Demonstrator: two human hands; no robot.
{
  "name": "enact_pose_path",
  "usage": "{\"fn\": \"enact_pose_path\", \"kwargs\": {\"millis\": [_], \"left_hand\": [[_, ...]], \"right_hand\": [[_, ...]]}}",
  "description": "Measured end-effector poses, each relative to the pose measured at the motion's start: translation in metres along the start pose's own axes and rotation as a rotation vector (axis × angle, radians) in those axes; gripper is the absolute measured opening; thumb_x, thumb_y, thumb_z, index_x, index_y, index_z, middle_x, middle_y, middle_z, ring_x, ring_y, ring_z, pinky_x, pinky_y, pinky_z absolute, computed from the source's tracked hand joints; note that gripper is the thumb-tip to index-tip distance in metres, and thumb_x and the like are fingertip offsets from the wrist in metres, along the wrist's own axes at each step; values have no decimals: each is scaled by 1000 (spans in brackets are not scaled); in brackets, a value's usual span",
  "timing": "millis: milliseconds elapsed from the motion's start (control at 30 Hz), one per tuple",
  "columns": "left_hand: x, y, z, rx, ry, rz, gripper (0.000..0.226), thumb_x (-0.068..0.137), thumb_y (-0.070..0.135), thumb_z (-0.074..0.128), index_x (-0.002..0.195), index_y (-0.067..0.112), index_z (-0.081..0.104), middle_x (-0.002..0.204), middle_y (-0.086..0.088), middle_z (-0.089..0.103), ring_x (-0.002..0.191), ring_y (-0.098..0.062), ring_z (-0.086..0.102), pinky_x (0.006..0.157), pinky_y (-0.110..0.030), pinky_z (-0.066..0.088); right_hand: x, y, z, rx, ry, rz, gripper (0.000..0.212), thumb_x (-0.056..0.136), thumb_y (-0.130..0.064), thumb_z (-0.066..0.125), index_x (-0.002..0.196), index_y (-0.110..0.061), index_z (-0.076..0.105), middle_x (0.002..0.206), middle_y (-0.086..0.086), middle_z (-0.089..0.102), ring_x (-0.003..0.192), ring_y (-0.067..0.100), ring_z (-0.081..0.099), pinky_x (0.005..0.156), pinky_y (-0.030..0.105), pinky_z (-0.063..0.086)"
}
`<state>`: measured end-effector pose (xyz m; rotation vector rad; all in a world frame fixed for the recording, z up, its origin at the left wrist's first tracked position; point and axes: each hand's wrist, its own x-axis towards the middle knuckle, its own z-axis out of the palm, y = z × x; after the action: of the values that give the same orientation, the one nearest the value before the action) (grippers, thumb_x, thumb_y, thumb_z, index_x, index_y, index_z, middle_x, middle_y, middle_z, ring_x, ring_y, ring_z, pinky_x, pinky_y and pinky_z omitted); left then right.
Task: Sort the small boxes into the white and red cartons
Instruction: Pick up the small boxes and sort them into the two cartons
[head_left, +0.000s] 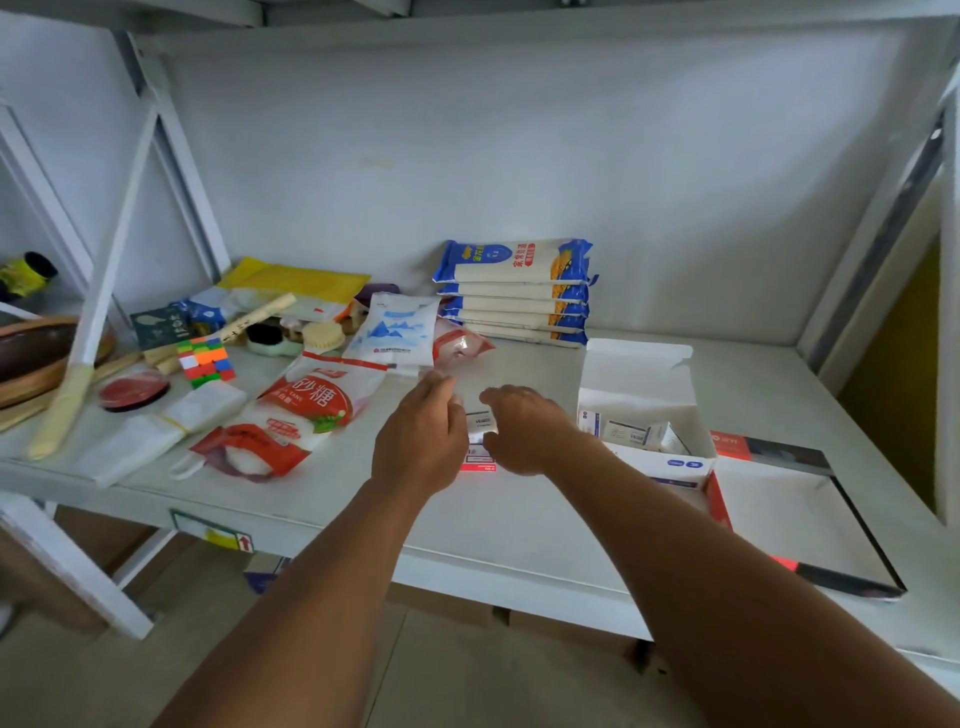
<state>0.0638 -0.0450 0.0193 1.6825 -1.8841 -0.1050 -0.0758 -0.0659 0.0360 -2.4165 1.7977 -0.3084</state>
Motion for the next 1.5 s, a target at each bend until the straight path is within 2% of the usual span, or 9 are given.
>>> {"fn": "enact_pose_path", "kwargs": {"millis": [133,333,533,733,900,1033,1233,1400,1500], "left_hand": [[6,-6,4,46,-1,16,49,100,41,30,141,17,40,148,-2,44,132,-23,47,102,-37,47],[-25,17,38,19,-109,21,49,100,40,29,142,17,40,150,-2,42,135,-22,44,103,-36,43],[-20,18,37,-5,-88,30,45,101,36,30,140,17,41,149,-3,43,134,-22,44,102,-35,43],[8,60,41,-21,-106,87,40,101,32,32,137,17,44,147,-2,44,130,-21,46,96,-35,44],[9,57,39,-38,-93,72,34,100,28,33,128,14,47,132,-6,54,118,-25,52,89,-39,46],[11,59,37,-81,-73,115,34,99,25,35,128,12,48,133,-6,53,117,-26,51,89,-40,45],[12,60,35,-78,-66,125,35,100,25,35,130,11,48,137,-4,51,119,-25,51,90,-38,43],[12,60,36,-63,-58,121,34,99,24,35,126,10,49,133,-4,52,115,-26,53,85,-36,43],[9,62,36,-70,-58,119,33,99,24,35,125,11,49,133,-3,52,114,-27,52,85,-39,44]], "right_hand": [[13,-3,12,52,-17,-26,47,89,-17,61,135,-16,47,134,6,57,122,28,53,100,44,46],[-21,28,34,38,-111,23,26,92,-21,59,117,-18,56,109,4,65,95,23,61,87,43,53],[-27,31,16,-5,62,28,27,92,-33,57,114,-17,57,101,6,66,91,23,57,81,41,53],[-49,99,-48,136,313,266,44,86,-50,55,114,-17,61,103,11,66,93,28,59,80,44,54],[-60,123,-54,213,424,386,48,83,-54,54,115,-19,62,105,10,70,97,28,60,79,41,53],[-66,130,-52,217,452,324,48,86,-45,62,124,-15,59,114,7,67,108,28,56,86,40,49],[-69,132,-52,225,440,295,50,91,-46,58,129,-14,56,122,3,64,114,25,54,89,36,45],[-68,137,-44,259,238,316,28,86,-46,58,99,-23,68,100,3,68,86,21,61,68,33,52],[-75,137,-33,200,259,198,28,82,-49,65,99,-27,73,119,2,61,108,24,54,87,40,50]]}}
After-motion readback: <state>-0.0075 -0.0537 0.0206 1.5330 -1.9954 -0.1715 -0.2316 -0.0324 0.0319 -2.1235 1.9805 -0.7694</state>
